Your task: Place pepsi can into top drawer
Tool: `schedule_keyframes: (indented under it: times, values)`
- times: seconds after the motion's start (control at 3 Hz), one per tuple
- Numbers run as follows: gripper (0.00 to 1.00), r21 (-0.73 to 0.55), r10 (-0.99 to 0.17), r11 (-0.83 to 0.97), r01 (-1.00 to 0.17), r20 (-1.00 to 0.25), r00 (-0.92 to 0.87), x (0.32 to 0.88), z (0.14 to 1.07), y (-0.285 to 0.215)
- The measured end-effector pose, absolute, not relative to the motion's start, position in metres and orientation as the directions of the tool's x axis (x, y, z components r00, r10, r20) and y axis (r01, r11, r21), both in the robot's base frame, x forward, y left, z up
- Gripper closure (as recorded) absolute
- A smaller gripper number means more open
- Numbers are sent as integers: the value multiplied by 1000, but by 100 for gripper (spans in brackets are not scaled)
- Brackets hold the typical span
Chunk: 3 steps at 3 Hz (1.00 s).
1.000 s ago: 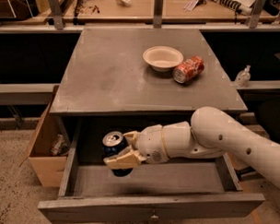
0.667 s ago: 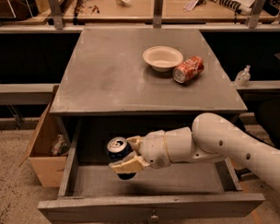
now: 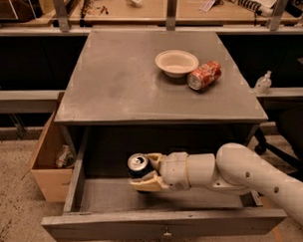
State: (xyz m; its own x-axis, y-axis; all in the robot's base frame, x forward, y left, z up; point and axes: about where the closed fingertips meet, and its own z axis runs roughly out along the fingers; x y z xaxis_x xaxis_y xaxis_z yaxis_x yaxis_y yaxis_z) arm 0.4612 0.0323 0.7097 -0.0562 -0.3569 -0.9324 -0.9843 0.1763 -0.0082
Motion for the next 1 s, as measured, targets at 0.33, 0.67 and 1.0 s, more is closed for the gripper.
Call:
schedule_keyframes:
  times: [0.33,0.67,1.0]
  values:
    - [100,-32,-365,180,-983,-930,-36,473,700,31]
    - [81,-13,-353,187,-982,-934,-55,488,675,31]
    - [58,26,-328,187,-982,-941,-87,493,653,34]
